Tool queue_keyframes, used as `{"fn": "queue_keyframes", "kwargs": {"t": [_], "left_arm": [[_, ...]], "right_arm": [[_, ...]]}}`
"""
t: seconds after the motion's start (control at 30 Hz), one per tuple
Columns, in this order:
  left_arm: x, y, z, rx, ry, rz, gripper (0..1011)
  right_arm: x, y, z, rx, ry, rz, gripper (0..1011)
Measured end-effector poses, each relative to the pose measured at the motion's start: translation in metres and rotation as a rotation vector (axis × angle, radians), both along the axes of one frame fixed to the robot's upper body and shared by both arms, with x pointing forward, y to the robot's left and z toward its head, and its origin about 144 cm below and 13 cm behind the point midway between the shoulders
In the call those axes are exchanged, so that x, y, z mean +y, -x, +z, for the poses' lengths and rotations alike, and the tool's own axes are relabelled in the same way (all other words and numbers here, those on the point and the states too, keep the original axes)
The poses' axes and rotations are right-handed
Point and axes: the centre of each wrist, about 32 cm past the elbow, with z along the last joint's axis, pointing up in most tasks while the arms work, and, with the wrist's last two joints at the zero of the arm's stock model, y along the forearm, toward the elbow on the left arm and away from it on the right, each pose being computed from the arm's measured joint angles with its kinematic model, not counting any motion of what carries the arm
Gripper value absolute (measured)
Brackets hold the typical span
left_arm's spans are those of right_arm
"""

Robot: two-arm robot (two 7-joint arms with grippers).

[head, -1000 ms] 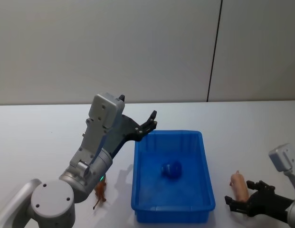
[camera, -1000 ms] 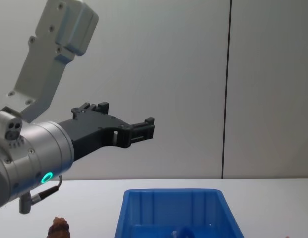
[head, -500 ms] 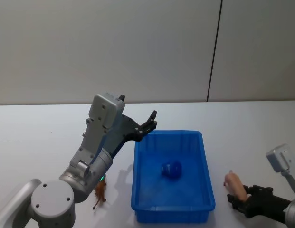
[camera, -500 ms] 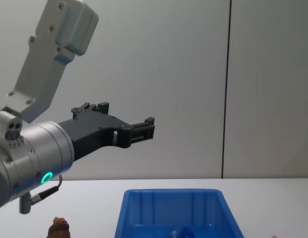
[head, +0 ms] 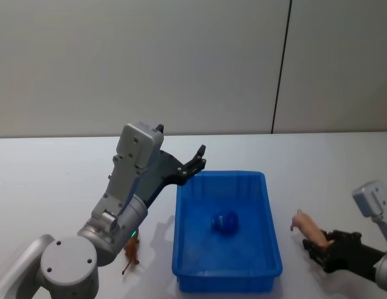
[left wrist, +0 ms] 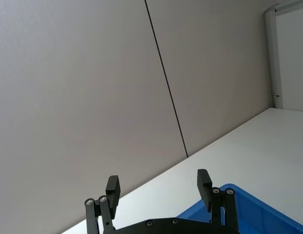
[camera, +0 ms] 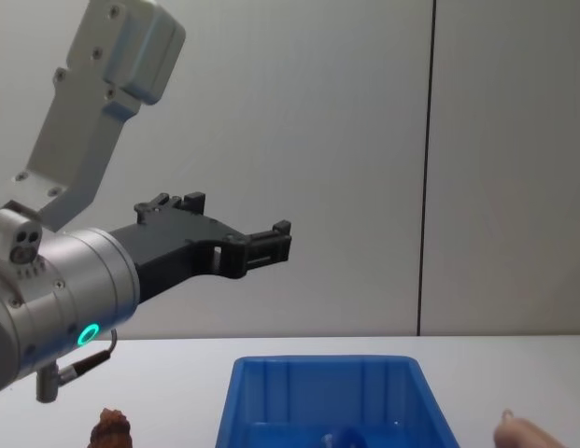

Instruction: Pick up the two dolls from the table and place them into the box.

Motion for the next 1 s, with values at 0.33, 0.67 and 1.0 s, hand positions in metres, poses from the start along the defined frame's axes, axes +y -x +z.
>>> {"fn": "queue_keyframes", "kwargs": {"t": [0.33, 0.67, 1.0], "left_arm": [[0.000, 0.000, 0.000, 0.000, 0.000, 0.000, 1001], [0.000, 0.000, 0.000, 0.000, 0.000, 0.000, 1001], [0.000, 0.000, 0.000, 0.000, 0.000, 0.000, 1001]], "right_arm": [[0.005, -0.006, 0.018, -0.124, -0.003, 0.020, 369], [0.020, -0.017, 0.042, -0.250, -0.038, 0.106, 369], [0.046, -0.034, 0.059, -0.301, -0.084, 0.227, 371]]}}
